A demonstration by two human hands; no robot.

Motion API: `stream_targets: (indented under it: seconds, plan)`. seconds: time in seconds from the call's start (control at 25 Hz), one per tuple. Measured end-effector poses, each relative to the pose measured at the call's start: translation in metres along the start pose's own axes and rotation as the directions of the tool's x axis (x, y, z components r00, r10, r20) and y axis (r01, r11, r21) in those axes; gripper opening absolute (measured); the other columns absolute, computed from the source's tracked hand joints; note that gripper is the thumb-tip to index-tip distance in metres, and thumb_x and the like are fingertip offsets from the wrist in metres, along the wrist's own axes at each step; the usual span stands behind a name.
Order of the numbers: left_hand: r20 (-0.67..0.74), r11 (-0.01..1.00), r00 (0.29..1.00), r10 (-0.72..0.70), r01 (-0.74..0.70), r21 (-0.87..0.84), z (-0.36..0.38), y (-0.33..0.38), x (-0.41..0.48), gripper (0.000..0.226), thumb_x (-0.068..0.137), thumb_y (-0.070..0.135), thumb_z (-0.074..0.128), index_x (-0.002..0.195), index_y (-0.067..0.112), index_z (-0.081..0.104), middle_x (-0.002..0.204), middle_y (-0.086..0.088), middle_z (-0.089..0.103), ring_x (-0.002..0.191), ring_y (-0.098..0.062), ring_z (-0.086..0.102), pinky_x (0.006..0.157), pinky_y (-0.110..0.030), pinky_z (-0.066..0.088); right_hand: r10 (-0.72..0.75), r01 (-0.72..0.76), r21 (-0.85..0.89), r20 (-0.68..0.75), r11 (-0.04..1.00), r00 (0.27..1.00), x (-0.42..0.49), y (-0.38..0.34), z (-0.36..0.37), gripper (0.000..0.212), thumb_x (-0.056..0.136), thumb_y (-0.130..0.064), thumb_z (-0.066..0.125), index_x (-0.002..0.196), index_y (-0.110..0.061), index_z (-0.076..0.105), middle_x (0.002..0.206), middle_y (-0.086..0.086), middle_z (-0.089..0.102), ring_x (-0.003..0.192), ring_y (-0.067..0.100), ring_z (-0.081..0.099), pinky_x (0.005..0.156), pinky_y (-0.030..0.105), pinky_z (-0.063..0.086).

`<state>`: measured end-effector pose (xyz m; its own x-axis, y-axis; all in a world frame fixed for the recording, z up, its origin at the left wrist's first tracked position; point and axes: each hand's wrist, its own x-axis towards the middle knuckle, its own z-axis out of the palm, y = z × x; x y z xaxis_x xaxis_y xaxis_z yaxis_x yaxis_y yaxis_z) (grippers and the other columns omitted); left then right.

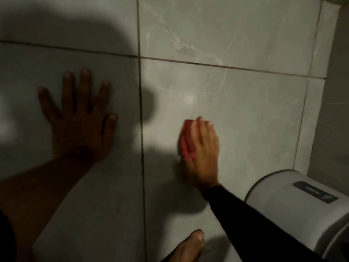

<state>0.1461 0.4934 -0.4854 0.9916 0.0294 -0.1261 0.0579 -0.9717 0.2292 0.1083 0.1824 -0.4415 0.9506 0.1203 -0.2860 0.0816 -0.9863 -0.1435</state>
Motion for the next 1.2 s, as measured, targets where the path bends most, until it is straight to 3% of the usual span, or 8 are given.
stream_targets:
  seconds: [0.16, 0.32, 0.44, 0.64, 0.8, 0.96, 1.08, 1.2]
  plan:
    - [-0.018, 0.999, 1.000, 0.026, -0.025, 0.035, 0.006, -0.004, 0.002, 0.077, 0.106, 0.058, 0.028, 0.177, 0.037, 0.008, 0.187, -0.007, -0.001, 0.172, -0.039, -0.003, 0.125, -0.081, 0.002, 0.325, -0.314, 0.086, -0.275, 0.946, 0.905, 0.107, -0.018, -0.017, 0.074, 0.102, -0.041, 0.033, 0.167, -0.006, 0.039, 0.176, 0.021, 0.037, 0.164, 0.045, 0.030, 0.135, 0.058, 0.025]
    - [-0.007, 0.999, 1.000, 0.020, -0.020, 0.048, 0.005, -0.004, 0.001, 0.077, 0.106, 0.057, 0.028, 0.177, 0.036, 0.010, 0.187, -0.007, -0.001, 0.172, -0.034, -0.009, 0.126, -0.080, 0.002, -0.101, 0.105, 0.011, -0.173, 0.994, 0.980, 0.044, -0.075, 0.005, 0.067, 0.106, -0.035, 0.050, 0.167, -0.013, 0.038, 0.177, 0.018, 0.034, 0.167, 0.042, 0.027, 0.134, 0.061, 0.026]
    - [-0.011, 0.998, 1.000, 0.013, -0.012, 0.064, 0.004, -0.002, -0.002, 0.076, 0.105, 0.055, 0.032, 0.177, 0.035, 0.014, 0.187, -0.007, 0.001, 0.170, -0.026, -0.017, 0.127, -0.077, -0.001, -0.160, 0.161, 0.006, -0.082, 0.987, 0.984, 0.010, -0.074, 0.004, 0.059, 0.109, -0.042, 0.050, 0.163, -0.019, 0.047, 0.173, 0.016, 0.043, 0.162, 0.043, 0.036, 0.132, 0.061, 0.029]
    - [-0.011, 0.996, 0.999, 0.047, -0.046, 0.077, 0.003, -0.003, 0.000, 0.076, 0.106, 0.056, 0.027, 0.177, 0.032, 0.012, 0.187, -0.010, 0.000, 0.172, -0.031, -0.010, 0.131, -0.070, -0.004, -0.235, 0.260, 0.092, -0.220, 0.961, 0.947, 0.151, -0.072, -0.013, 0.083, 0.092, -0.042, 0.062, 0.168, -0.018, 0.039, 0.176, 0.013, 0.037, 0.166, 0.038, 0.028, 0.135, 0.051, 0.024]
    - [-0.002, 0.993, 0.995, 0.096, -0.096, 0.068, -0.004, 0.001, 0.000, 0.073, 0.109, 0.046, 0.028, 0.176, 0.019, 0.020, 0.184, -0.017, 0.012, 0.171, -0.040, 0.014, 0.134, -0.066, 0.007, 0.150, -0.138, 0.069, -0.225, 0.988, 0.963, 0.123, 0.006, -0.032, 0.076, 0.101, -0.044, 0.037, 0.170, -0.012, 0.034, 0.178, 0.016, 0.033, 0.167, 0.040, 0.027, 0.137, 0.053, 0.022]
    - [-0.003, 0.994, 0.995, 0.096, -0.096, 0.060, -0.007, 0.002, 0.001, 0.072, 0.110, 0.041, 0.030, 0.176, 0.014, 0.022, 0.184, -0.017, 0.014, 0.171, -0.038, 0.016, 0.136, -0.064, 0.013, 0.457, -0.401, 0.235, -0.276, 0.885, 0.846, 0.143, -0.019, -0.038, 0.085, 0.095, -0.049, 0.029, 0.169, -0.007, 0.034, 0.177, 0.021, 0.033, 0.166, 0.045, 0.027, 0.135, 0.058, 0.024]
    - [-0.014, 0.993, 0.995, 0.102, -0.101, 0.056, -0.007, 0.003, 0.002, 0.072, 0.109, 0.041, 0.032, 0.176, 0.016, 0.023, 0.184, -0.016, 0.015, 0.171, -0.038, 0.017, 0.136, -0.063, 0.013, -0.035, 0.058, 0.084, -0.252, 0.995, 0.967, 0.142, -0.088, -0.023, 0.078, 0.096, -0.040, 0.044, 0.169, -0.012, 0.036, 0.178, 0.018, 0.032, 0.166, 0.044, 0.025, 0.136, 0.058, 0.022]
    - [-0.024, 0.994, 0.995, 0.096, -0.095, 0.056, -0.008, 0.002, 0.000, 0.070, 0.109, 0.041, 0.032, 0.175, 0.016, 0.026, 0.184, -0.017, 0.018, 0.170, -0.038, 0.018, 0.136, -0.062, 0.013, -0.444, 0.449, 0.017, -0.108, 0.894, 0.889, 0.136, -0.081, -0.017, 0.078, 0.094, -0.035, 0.061, 0.167, -0.016, 0.040, 0.177, 0.015, 0.036, 0.165, 0.041, 0.029, 0.137, 0.056, 0.022]
